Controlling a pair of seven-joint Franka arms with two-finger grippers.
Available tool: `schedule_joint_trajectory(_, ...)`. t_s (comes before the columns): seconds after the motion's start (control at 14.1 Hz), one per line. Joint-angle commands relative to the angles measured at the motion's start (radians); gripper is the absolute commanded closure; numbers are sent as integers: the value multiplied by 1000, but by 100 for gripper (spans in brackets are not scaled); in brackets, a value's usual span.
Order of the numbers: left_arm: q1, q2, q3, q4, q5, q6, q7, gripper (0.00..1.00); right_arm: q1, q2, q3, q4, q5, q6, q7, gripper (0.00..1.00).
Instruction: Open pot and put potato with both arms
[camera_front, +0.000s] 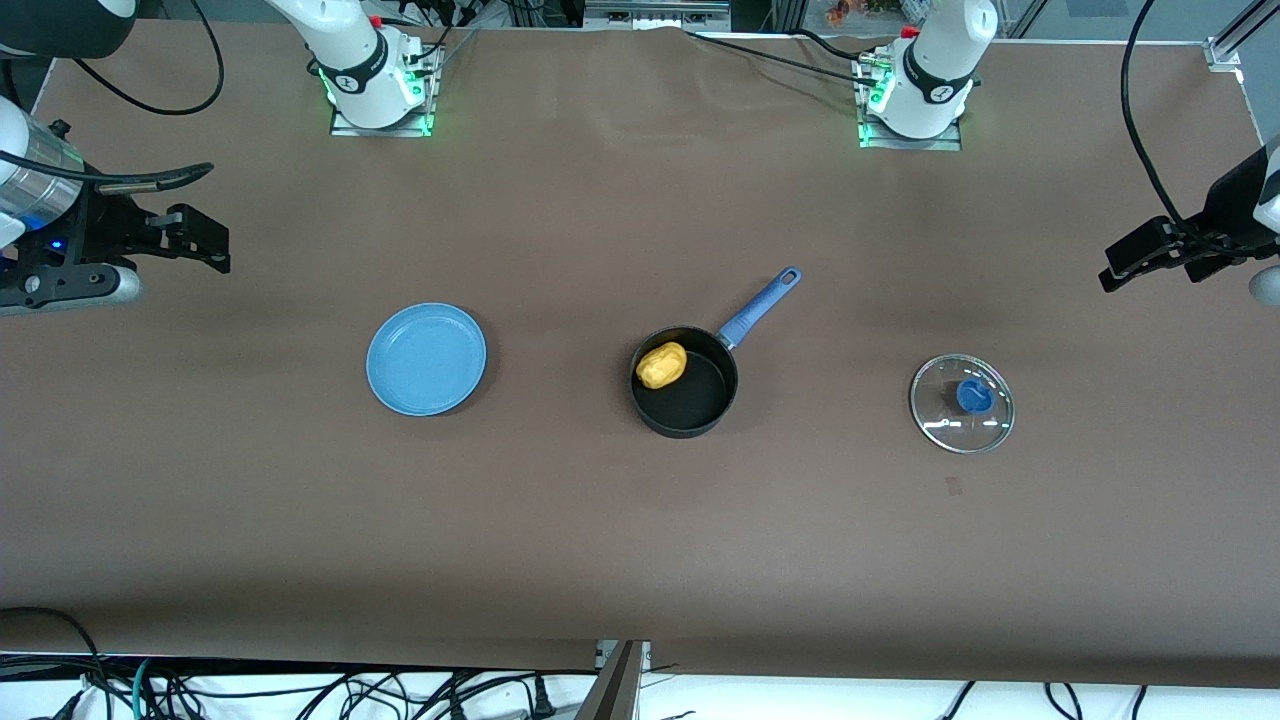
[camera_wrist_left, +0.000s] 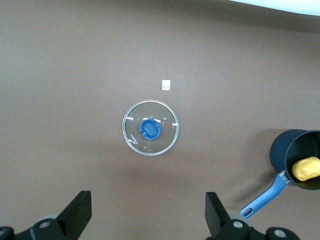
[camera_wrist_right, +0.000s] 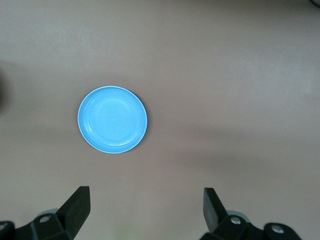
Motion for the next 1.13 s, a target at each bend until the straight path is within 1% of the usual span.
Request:
schedule_joint_trajectory(0.0,-10,-25,6,-11,-23,-16,28,0,-9,-8,10,-8,-15,3,-13,0)
schedule_joint_trajectory(0.14,-10,-25,5,-10,-23,-17,48,0,-8,-8,10,-8,-15,3,-13,0)
schedule_joint_trajectory(0.35,-1,-25,6,-10,-25,-23,150,0,-9,-8,10,-8,-15,3,-15,0)
schedule_joint_trajectory(0.64,-13,-14,2,10,-25,-22,140,0,-9,-8,10,-8,-15,2,-13,0)
schedule_joint_trajectory(1.06,-10,10,-12,10,-9,-19,149,0,-8,-8,10,-8,-15,3,-13,0)
